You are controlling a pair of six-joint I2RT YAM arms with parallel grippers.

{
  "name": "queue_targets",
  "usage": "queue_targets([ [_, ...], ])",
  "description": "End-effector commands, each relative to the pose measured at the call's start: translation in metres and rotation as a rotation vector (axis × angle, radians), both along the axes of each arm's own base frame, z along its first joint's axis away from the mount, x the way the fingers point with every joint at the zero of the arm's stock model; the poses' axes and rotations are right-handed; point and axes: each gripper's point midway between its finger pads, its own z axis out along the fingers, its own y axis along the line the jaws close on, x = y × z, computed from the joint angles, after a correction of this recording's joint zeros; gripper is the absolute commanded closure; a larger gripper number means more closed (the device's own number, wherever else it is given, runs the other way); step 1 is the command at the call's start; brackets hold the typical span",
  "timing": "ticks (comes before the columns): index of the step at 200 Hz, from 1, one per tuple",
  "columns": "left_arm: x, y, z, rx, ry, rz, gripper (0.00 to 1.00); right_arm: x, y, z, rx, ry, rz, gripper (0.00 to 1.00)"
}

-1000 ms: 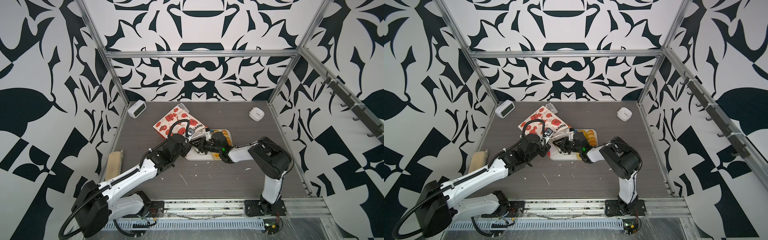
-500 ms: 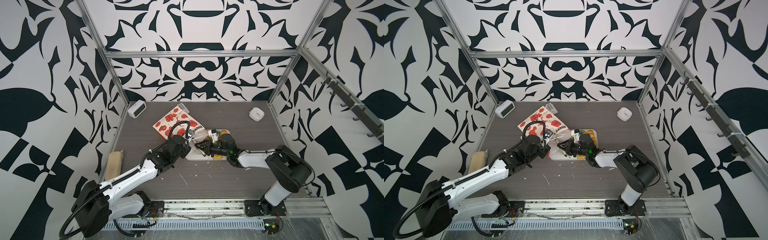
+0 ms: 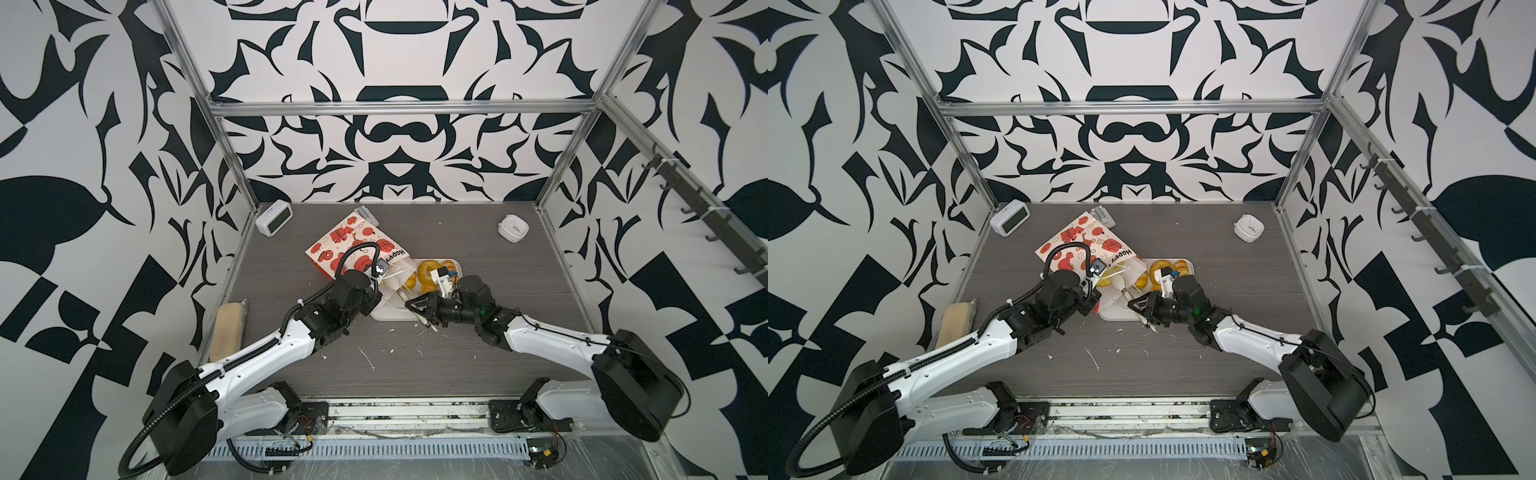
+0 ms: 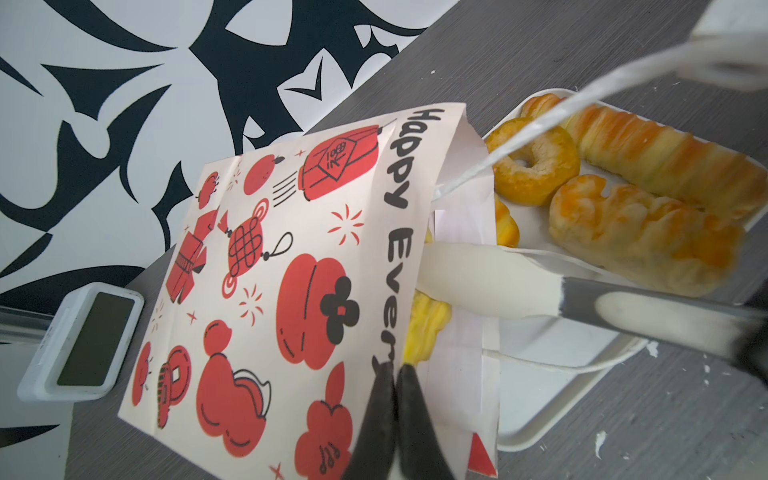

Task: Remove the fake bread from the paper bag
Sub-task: 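Pull the tongs holding the bun out of the bag with the right gripper, then lower the bun onto the tray with right gripper while left gripper lifts bag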

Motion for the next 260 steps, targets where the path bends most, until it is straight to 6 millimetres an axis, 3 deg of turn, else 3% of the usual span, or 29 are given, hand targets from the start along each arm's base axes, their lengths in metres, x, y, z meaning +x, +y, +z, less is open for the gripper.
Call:
queue_targets([
  [1, -0.001, 0.005, 0.008, 0.004, -0.035, 0.009, 1.00, -0.005, -0.010, 0.015, -0.013, -0.068, -0.006, 1.00],
  [46, 0.001, 0.010, 0.009, -0.002, -0.047, 0.040, 1.00, -0.024, -0.031, 0.022, -0.050, -0.071, -0.022, 1.00],
  [127, 0.009, 0.021, 0.017, -0.030, -0.079, 0.134, 1.00, -0.063, -0.060, 0.054, -0.114, -0.114, 0.024, 1.00],
  [168, 0.015, 0.025, 0.034, -0.079, -0.096, 0.188, 1.00, -0.081, -0.078, 0.083, -0.155, -0.169, 0.038, 1.00],
  [214, 0.031, 0.043, 0.051, -0.131, -0.103, 0.298, 1.00, -0.090, -0.097, 0.111, -0.242, -0.239, 0.034, 1.00],
  [260, 0.033, 0.052, 0.090, -0.246, -0.129, 0.347, 1.00, -0.089, -0.107, 0.110, -0.370, -0.229, 0.062, 1.00],
])
